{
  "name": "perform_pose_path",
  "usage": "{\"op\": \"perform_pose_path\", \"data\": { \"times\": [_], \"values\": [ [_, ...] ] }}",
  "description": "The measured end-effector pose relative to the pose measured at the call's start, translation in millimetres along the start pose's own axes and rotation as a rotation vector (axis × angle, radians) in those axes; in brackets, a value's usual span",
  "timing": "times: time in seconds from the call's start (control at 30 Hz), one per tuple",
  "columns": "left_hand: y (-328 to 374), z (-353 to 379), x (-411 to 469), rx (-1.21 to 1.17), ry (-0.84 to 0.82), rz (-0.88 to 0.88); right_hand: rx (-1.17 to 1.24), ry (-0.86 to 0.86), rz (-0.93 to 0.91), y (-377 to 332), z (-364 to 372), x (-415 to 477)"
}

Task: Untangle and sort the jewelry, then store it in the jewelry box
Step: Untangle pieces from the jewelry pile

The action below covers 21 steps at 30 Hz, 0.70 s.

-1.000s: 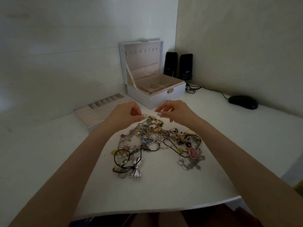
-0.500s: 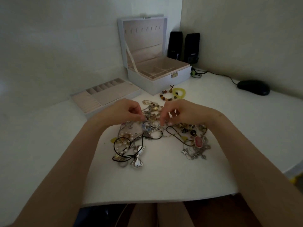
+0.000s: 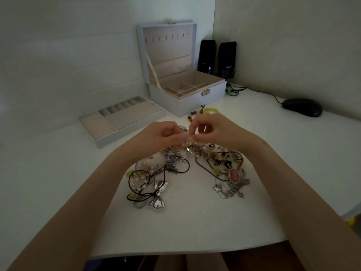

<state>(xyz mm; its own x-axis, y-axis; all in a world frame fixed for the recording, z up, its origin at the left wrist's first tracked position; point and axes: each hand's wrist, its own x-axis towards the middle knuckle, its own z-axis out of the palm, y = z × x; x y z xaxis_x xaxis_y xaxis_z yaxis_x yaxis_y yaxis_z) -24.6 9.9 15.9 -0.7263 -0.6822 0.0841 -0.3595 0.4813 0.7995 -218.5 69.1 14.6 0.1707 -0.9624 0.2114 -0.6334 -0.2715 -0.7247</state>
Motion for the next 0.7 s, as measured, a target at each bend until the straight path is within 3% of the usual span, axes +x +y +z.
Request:
{"op": "perform_pose_path", "data": {
  "times": [0.13,0.5,0.7],
  "values": [
    [9.7,9.3,-1.2,-0.205,-0.081,0.006,0.195,0.128,-0.017,-2.8,-1.1,0.3],
    [3.2,8.8,7.3,-0.259,0.232,0.039,0.343,0.275,0.028,-0.3,-1.8,3.5],
    [2.4,6.5,7.8,-0.379,0.354,0.073,0.326,0.195,0.058,2.5,-0.7,4.9]
  ]
}}
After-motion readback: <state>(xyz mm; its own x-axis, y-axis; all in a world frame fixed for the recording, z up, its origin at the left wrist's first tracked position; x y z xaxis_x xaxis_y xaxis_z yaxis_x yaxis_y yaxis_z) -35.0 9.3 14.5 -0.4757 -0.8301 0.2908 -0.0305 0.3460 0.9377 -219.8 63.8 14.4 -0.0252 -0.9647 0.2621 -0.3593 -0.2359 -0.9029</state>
